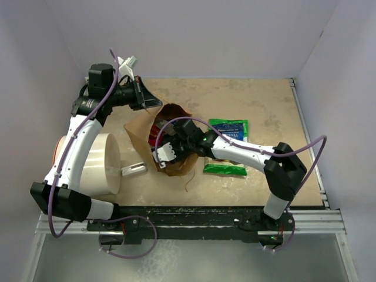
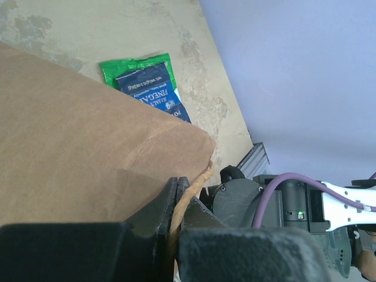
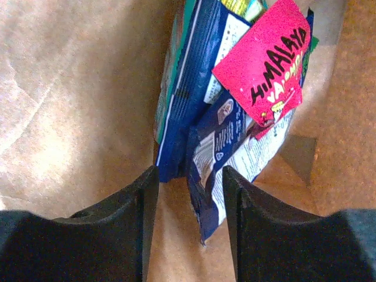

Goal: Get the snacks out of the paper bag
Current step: Take out the snack from the paper bag, then place the snack at the center of the board.

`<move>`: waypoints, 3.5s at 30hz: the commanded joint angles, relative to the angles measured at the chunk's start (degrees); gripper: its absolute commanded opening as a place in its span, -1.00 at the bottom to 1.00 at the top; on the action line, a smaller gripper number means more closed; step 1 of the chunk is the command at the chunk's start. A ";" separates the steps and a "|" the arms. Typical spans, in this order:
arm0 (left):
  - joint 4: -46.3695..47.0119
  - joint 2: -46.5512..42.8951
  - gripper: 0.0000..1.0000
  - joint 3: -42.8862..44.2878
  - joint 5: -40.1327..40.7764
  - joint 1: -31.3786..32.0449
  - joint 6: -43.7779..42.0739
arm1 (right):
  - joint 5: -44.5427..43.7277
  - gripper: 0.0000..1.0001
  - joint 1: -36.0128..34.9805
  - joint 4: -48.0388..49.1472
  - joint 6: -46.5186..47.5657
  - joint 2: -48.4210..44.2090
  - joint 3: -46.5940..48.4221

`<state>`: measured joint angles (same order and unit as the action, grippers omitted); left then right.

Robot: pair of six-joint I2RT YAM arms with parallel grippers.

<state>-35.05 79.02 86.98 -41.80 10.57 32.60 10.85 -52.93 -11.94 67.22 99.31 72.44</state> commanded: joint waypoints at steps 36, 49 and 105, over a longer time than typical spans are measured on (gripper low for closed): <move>1.43 -3.21 -1.00 -1.05 -1.42 -0.48 0.47 | -3.88 -1.00 2.92 15.53 -2.69 0.27 -0.96; 2.92 -2.32 -1.00 -0.12 0.10 -0.55 0.65 | -1.68 -1.00 2.83 -15.25 -19.43 -10.35 11.29; 2.02 -1.54 -1.00 1.88 -0.40 -0.56 0.01 | -41.66 -1.00 22.87 -1.96 -19.55 -16.46 -5.65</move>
<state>-36.56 79.11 88.29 -40.47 10.52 33.34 -29.47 -29.98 -19.79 43.72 83.00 68.05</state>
